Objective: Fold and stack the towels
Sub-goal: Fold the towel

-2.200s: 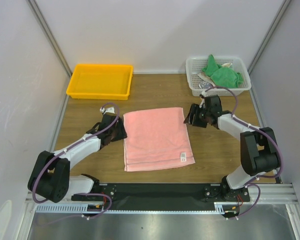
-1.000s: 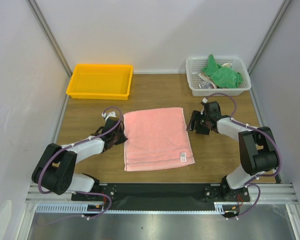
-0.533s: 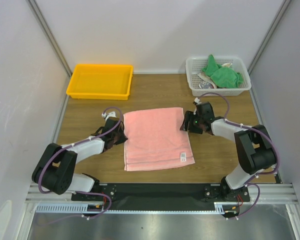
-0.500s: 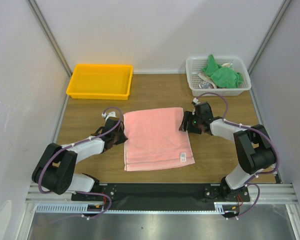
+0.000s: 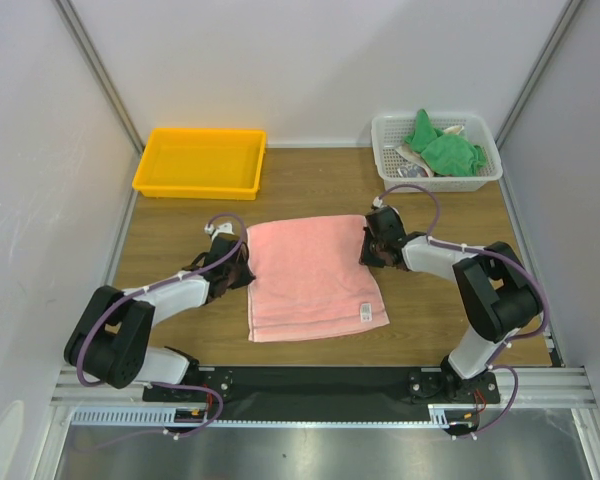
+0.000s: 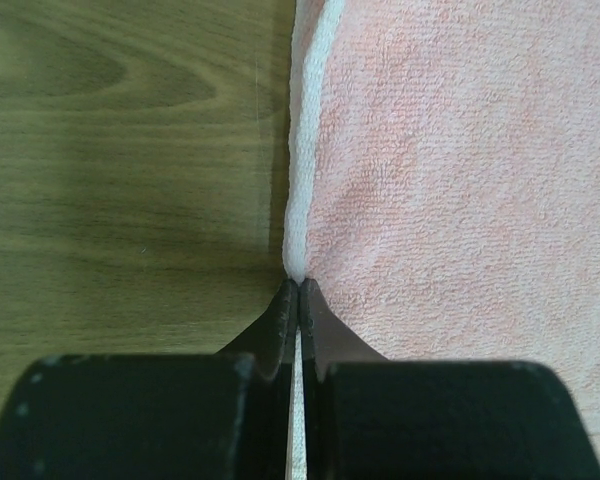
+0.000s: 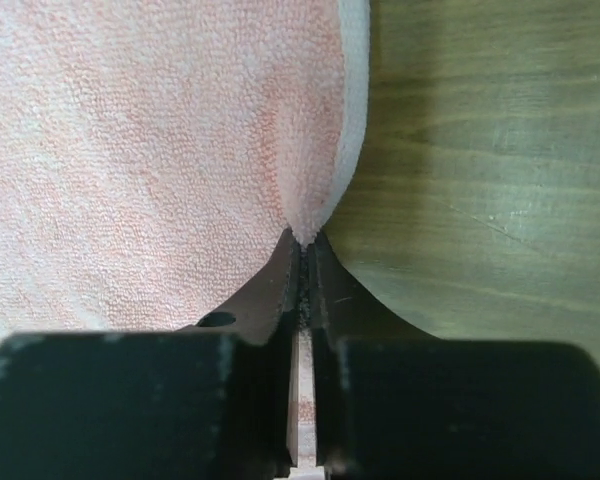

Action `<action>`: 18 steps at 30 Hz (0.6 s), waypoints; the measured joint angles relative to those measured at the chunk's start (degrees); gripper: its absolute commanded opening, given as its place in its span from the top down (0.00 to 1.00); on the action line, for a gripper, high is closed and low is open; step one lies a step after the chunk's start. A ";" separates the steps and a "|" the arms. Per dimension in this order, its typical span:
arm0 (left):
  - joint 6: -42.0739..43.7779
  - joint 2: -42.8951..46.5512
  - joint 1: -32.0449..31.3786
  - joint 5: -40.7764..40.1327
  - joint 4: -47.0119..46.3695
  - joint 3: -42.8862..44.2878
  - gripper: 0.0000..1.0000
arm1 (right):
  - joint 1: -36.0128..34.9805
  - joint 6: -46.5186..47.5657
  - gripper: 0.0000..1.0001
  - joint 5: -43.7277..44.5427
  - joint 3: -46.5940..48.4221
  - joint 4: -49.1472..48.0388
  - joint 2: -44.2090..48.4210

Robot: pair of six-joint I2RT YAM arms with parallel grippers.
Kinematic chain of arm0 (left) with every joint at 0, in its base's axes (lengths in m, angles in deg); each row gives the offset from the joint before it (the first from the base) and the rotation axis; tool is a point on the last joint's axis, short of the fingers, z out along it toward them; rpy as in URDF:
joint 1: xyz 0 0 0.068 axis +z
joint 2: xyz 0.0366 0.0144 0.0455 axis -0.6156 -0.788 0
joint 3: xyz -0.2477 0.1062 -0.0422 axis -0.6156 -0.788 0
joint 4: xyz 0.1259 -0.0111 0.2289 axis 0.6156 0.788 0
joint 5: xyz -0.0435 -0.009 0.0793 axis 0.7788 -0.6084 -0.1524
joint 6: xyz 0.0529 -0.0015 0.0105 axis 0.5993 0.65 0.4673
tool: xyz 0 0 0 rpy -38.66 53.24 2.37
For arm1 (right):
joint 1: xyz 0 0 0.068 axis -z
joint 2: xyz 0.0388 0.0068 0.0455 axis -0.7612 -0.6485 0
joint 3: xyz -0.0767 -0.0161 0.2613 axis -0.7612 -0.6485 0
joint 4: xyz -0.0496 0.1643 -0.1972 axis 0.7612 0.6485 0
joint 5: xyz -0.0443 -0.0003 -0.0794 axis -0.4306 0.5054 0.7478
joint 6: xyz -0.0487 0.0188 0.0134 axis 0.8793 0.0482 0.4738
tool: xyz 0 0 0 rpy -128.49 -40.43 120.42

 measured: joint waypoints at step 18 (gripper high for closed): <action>8.31 12.50 -0.20 0.13 13.70 19.82 1.00 | -0.22 3.89 1.00 3.52 12.09 18.27 15.32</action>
